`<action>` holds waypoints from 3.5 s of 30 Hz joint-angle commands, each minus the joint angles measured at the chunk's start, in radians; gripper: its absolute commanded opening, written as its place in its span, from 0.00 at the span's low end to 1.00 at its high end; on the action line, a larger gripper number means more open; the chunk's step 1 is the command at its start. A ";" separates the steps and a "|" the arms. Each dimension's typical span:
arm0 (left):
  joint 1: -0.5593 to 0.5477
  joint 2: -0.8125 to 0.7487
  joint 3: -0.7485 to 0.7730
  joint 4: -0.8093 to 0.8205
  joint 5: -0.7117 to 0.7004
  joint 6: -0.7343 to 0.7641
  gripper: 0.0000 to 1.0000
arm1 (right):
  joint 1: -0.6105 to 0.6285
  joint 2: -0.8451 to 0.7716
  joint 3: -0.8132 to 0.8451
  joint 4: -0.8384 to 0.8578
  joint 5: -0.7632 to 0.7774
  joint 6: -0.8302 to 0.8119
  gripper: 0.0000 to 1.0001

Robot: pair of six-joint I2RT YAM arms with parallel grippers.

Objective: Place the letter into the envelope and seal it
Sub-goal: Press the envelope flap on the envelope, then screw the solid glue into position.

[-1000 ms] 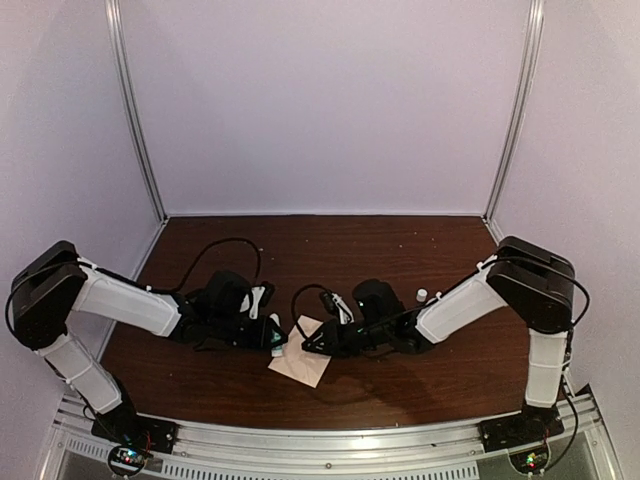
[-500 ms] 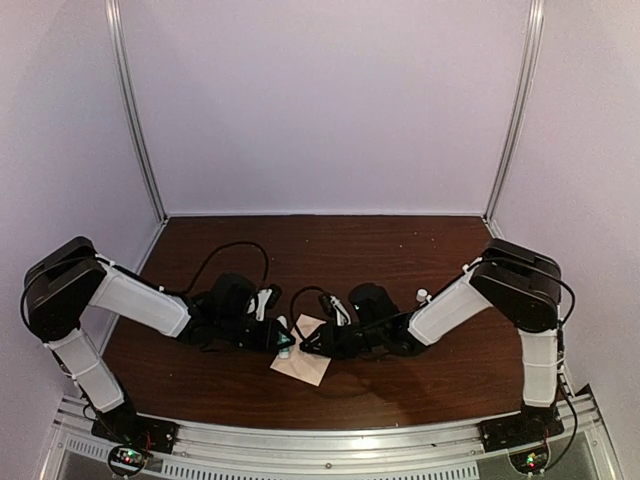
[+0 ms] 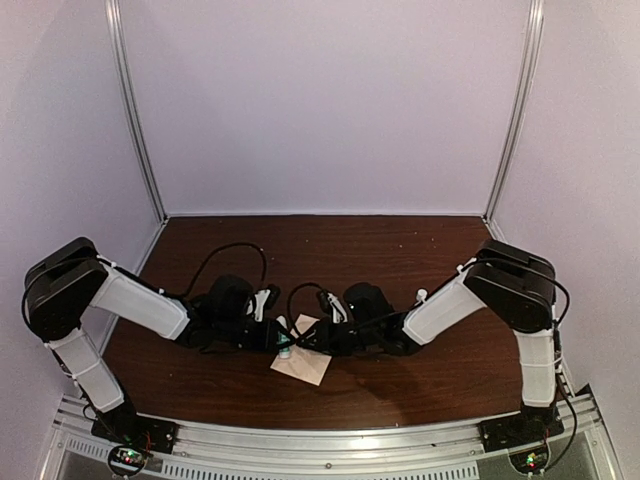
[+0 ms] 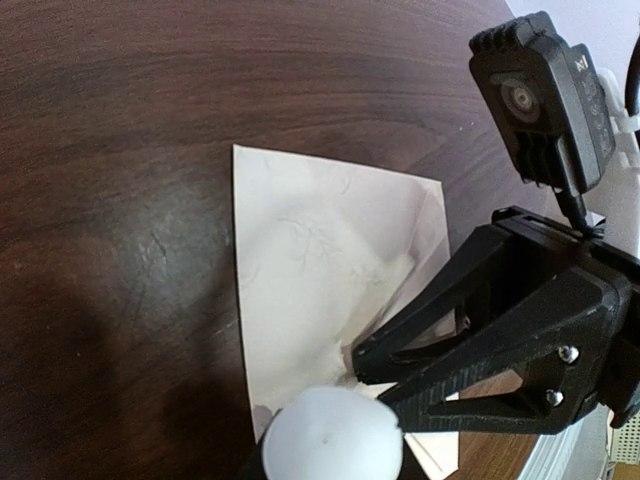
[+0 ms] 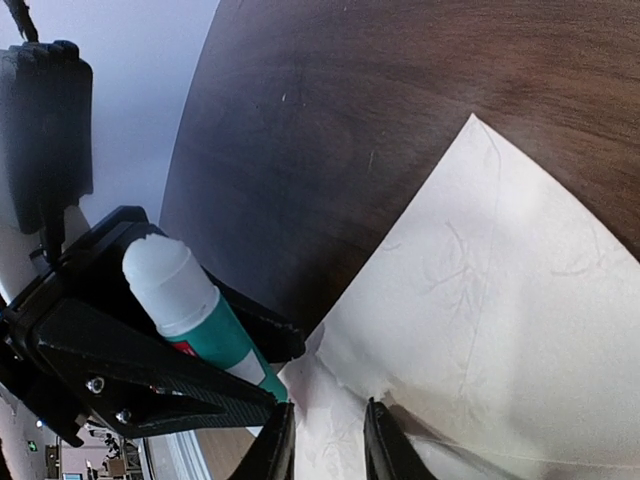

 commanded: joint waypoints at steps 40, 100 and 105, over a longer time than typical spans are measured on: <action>-0.026 -0.596 0.208 -0.239 -0.034 0.061 0.04 | -0.122 -0.820 -0.172 -0.173 -0.101 -0.311 0.74; -0.270 -0.443 0.412 0.007 0.205 0.068 0.03 | 0.066 -0.760 -0.114 0.182 -0.367 -0.147 0.20; -0.270 -0.458 0.406 -0.042 0.126 0.083 0.02 | 0.066 -0.773 -0.112 0.120 -0.318 -0.188 0.08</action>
